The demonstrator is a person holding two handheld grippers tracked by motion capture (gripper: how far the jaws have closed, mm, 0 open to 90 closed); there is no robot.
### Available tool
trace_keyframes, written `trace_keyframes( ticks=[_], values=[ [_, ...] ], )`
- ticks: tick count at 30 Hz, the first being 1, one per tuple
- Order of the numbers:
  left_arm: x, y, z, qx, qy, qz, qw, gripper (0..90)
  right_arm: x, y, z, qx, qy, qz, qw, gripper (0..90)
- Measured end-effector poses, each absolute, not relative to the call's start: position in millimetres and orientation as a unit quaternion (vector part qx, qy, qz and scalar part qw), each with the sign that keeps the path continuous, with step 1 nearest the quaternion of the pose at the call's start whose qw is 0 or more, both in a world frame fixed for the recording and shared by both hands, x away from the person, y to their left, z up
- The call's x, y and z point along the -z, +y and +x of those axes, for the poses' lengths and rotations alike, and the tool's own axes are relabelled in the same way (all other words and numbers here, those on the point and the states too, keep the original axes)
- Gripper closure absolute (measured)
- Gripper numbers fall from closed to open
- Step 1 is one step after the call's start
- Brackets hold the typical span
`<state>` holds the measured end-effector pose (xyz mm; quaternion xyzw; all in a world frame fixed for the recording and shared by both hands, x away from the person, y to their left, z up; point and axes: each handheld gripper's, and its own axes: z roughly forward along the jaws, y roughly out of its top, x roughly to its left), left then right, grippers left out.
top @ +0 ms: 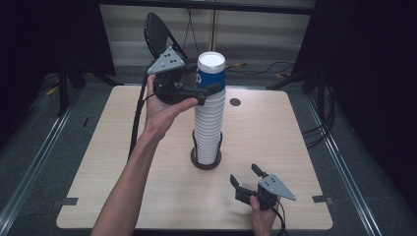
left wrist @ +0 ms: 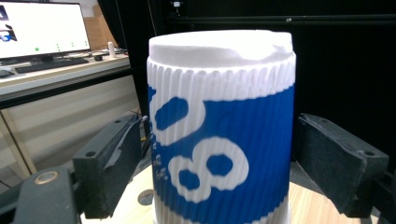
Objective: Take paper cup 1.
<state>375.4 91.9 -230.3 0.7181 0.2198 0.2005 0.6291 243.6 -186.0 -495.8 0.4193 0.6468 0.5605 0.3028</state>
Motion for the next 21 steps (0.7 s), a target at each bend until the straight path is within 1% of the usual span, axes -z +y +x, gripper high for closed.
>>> trace_keyframes(
  ticks=[19,21],
  values=[
    [238.0,78.4,387.7,-0.190,0.220,0.737,0.611,15.4,495.8,-185.2,243.4,-0.559,0.648,0.417,0.305,13.8],
    [238.6,75.2,388.9,-0.191,0.223,0.743,0.602,15.3,495.9,-185.2,243.5,-0.560,0.648,0.417,0.305,13.7]
  ],
)
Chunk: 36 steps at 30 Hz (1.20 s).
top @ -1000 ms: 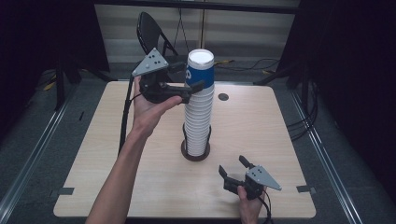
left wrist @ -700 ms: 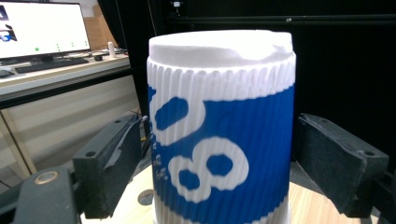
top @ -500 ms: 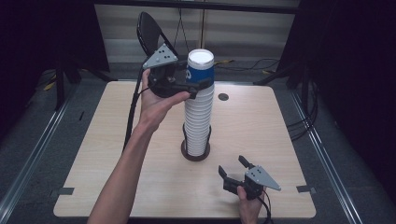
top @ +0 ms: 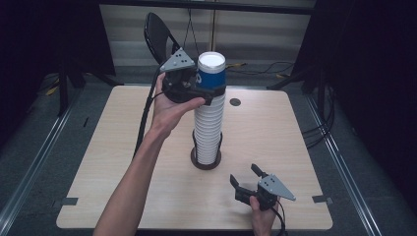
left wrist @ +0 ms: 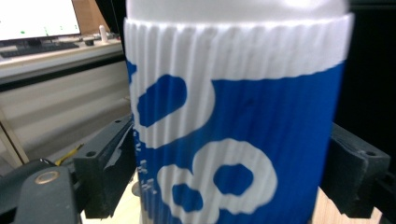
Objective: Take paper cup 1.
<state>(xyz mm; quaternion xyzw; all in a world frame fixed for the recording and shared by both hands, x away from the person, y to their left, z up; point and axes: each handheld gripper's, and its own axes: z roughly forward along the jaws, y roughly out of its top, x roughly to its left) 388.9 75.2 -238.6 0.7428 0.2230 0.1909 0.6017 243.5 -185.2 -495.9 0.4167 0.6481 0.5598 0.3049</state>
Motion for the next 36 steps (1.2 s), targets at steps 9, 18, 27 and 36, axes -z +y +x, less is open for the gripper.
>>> trace_keyframes(
  ticks=[9,18,27,36],
  values=[
    [237.7,70.8,386.6,-0.206,0.220,0.741,0.600,18.8,495.8,-185.2,243.2,-0.559,0.648,0.418,0.305,13.7],
    [232.5,71.6,386.2,-0.210,0.222,0.732,0.609,19.5,495.7,-185.0,243.0,-0.558,0.648,0.418,0.306,13.8],
    [228.4,72.2,386.9,-0.212,0.216,0.726,0.618,19.9,495.8,-185.0,242.9,-0.559,0.647,0.418,0.307,13.7],
    [221.3,78.4,386.6,-0.209,0.212,0.704,0.644,20.4,495.8,-185.3,243.0,-0.559,0.648,0.418,0.306,13.7]
  ],
)
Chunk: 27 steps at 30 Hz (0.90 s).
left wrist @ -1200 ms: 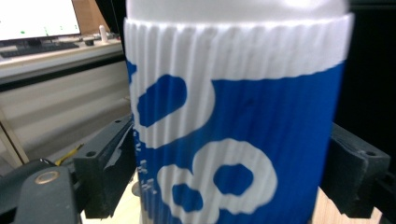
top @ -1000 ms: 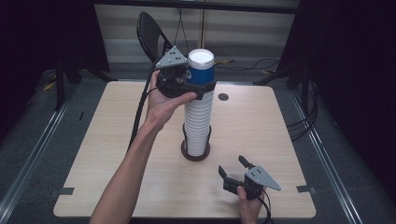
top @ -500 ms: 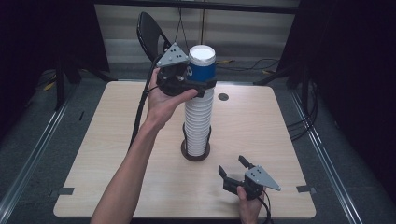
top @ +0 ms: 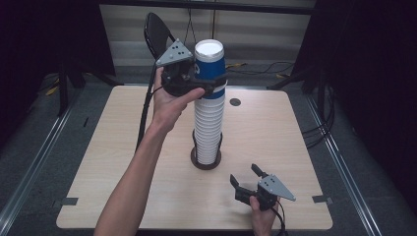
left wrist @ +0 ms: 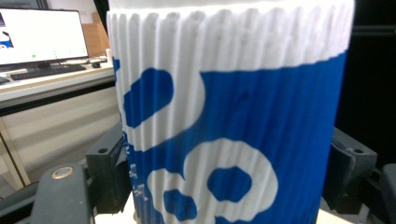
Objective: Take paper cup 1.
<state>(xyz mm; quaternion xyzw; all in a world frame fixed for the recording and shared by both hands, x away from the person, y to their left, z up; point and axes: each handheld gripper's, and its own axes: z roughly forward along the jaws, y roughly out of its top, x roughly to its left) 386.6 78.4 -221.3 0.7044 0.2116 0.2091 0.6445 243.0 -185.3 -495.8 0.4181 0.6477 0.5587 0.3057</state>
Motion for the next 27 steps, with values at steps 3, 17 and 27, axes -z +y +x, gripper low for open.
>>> trace_keyframes(
  ticks=[3,17,27],
  values=[
    [218.2,79.1,385.5,-0.213,0.214,0.701,0.646,20.3,495.8,-185.3,243.0,-0.559,0.648,0.418,0.306,13.7],
    [204.0,83.0,380.6,-0.223,0.191,0.670,0.682,20.5,495.7,-184.8,243.2,-0.557,0.651,0.416,0.306,13.7],
    [197.4,94.9,375.2,-0.212,0.185,0.651,0.705,20.6,495.7,-184.7,243.1,-0.556,0.652,0.415,0.307,13.7]
  ],
)
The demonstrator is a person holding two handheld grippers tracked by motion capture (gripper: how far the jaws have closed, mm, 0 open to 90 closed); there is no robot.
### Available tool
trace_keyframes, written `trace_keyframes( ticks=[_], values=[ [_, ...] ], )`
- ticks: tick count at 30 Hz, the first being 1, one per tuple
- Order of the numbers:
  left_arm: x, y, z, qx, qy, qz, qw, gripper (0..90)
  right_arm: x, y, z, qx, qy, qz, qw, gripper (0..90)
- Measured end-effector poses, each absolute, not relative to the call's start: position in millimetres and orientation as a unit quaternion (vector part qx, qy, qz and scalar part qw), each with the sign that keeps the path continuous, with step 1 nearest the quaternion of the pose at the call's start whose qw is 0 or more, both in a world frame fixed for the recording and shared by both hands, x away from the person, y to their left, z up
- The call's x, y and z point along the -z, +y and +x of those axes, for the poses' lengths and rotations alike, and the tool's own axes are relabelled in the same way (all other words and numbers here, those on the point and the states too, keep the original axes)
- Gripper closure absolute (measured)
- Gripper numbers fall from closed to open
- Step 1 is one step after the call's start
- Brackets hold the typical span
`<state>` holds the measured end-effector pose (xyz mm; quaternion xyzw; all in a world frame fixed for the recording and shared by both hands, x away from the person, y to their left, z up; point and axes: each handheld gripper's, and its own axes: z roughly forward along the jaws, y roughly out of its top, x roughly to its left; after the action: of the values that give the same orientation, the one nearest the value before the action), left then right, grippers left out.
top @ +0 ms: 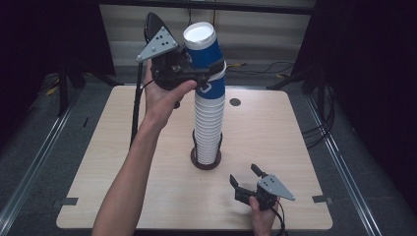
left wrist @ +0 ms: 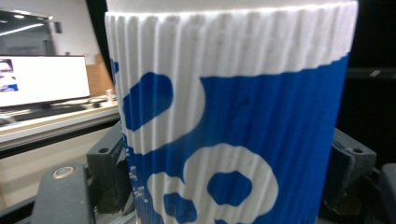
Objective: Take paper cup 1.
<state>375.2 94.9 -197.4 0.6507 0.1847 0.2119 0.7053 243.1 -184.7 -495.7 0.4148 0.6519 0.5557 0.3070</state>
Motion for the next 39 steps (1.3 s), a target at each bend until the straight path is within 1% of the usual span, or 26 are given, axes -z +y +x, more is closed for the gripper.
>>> trace_keyframes(
  ticks=[2,4,10,12,17,20,24,32,35,37,39],
  values=[
    [196.0,98.2,373.8,-0.227,0.190,0.653,0.697,20.7,495.6,-184.6,243.2,-0.555,0.652,0.415,0.307,13.7],
    [195.5,102.9,373.1,-0.218,0.190,0.652,0.701,20.7,495.7,-184.4,243.0,-0.556,0.652,0.415,0.308,13.7],
    [194.8,117.0,370.7,-0.226,0.200,0.660,0.689,20.8,495.6,-184.3,243.0,-0.555,0.653,0.414,0.307,13.7],
    [196.2,122.3,370.1,-0.219,0.198,0.658,0.693,20.7,495.6,-184.3,243.1,-0.555,0.653,0.414,0.308,13.7],
    [200.3,137.4,369.2,-0.224,0.215,0.650,0.694,20.7,495.6,-183.7,243.1,-0.553,0.653,0.415,0.309,13.7],
    [202.4,145.1,370.3,-0.228,0.233,0.654,0.683,20.7,495.6,-183.6,243.2,-0.553,0.654,0.415,0.309,13.7],
    [206.6,153.4,367.4,-0.234,0.239,0.646,0.687,20.9,495.6,-183.3,243.1,-0.552,0.654,0.415,0.310,13.7],
    [227.4,165.7,356.1,-0.241,0.253,0.660,0.665,20.8,495.6,-183.2,243.0,-0.552,0.653,0.415,0.311,13.7],
    [233.8,169.1,354.2,-0.236,0.249,0.658,0.670,20.7,495.6,-183.1,243.1,-0.552,0.653,0.415,0.311,13.7],
    [240.2,171.0,350.8,-0.253,0.256,0.653,0.666,20.7,495.6,-183.0,243.0,-0.551,0.654,0.415,0.311,13.7],
    [246.8,172.0,348.7,-0.240,0.260,0.650,0.672,20.7,495.6,-182.9,243.0,-0.551,0.654,0.414,0.311,13.7]
  ],
)
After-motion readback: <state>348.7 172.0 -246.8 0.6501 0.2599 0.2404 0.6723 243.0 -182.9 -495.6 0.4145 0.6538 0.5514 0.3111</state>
